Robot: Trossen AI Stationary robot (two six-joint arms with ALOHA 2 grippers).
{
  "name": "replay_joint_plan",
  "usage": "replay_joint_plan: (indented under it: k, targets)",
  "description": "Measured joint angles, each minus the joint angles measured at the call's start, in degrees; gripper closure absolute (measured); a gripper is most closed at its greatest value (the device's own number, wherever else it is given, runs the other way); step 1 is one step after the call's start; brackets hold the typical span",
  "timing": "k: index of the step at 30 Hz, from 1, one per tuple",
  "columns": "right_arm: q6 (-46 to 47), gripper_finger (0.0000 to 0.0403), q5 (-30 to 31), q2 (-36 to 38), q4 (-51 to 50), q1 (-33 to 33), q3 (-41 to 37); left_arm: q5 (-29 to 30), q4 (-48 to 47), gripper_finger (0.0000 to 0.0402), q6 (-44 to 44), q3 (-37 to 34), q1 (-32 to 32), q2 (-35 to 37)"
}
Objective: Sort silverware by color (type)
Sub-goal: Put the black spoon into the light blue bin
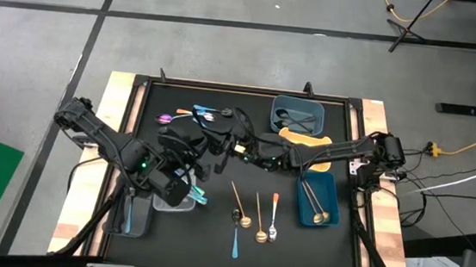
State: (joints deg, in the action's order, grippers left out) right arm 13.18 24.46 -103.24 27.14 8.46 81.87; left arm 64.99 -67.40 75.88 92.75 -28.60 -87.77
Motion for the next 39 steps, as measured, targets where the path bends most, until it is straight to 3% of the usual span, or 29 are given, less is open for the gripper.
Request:
replay_joint_plan:
  k: [5,39]
  targets:
    - [0.01,0.0403,-0.03,0.0,0.02,0.03,0.0,-3.08,-0.04,0.0309,-0.02,0.0,-0.01,-0.02]
    - [6.56,0.0403,-1.59,-0.02,-0.68,0.14,0.0,-2.54,0.61,0.0323,-1.33,0.04,-0.02,-0.02]
